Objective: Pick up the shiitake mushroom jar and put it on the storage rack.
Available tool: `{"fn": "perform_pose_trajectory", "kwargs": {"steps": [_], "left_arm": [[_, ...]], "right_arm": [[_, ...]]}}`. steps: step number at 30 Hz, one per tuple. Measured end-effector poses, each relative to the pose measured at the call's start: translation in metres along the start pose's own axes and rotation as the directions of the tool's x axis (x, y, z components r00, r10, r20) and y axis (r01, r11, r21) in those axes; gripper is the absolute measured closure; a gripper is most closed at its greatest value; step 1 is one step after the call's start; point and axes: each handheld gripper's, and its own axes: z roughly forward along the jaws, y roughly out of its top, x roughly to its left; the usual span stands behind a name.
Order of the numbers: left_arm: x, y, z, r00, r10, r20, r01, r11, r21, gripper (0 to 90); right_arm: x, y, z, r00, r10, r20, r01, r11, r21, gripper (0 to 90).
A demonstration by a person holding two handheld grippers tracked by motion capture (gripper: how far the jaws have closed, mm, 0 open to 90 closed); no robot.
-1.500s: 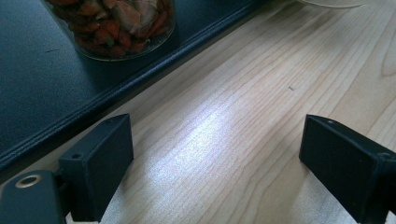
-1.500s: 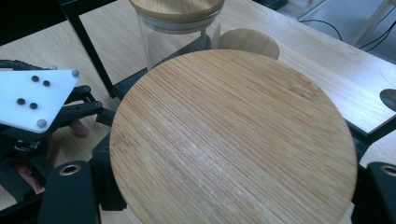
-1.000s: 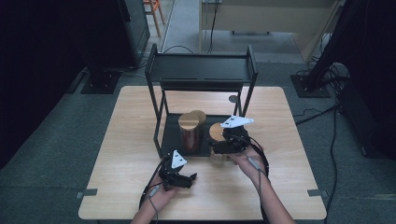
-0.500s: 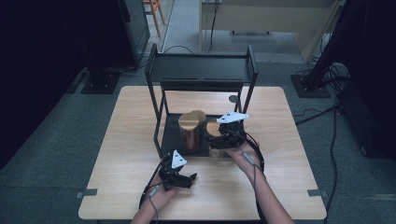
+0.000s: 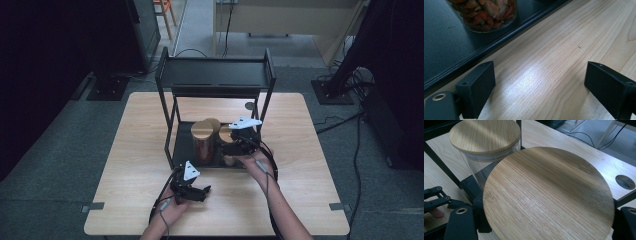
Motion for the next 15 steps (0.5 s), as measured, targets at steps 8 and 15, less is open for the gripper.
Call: {"fn": "perform_pose_trajectory", "kwargs": {"steps": [8, 15], "left_arm": [[-0.0003, 0.0, 0.0, 1.0, 0.001, 0.001, -0.001, 1.0, 0.0, 10.2], [-0.0009, 0.0001, 0.0001, 1.0, 0.003, 0.002, -0.003, 1.0, 0.001, 10.2]], "right_arm": [[0.0004, 0.0002, 0.0055, 0.9999, 0.012, 0.01, -0.012, 1.0, -0.005, 24.9], [-0.0019, -0.0019, 0.0095, 0.9988, 0.044, 0.023, -0.043, 0.999, -0.029, 24.9]]}}
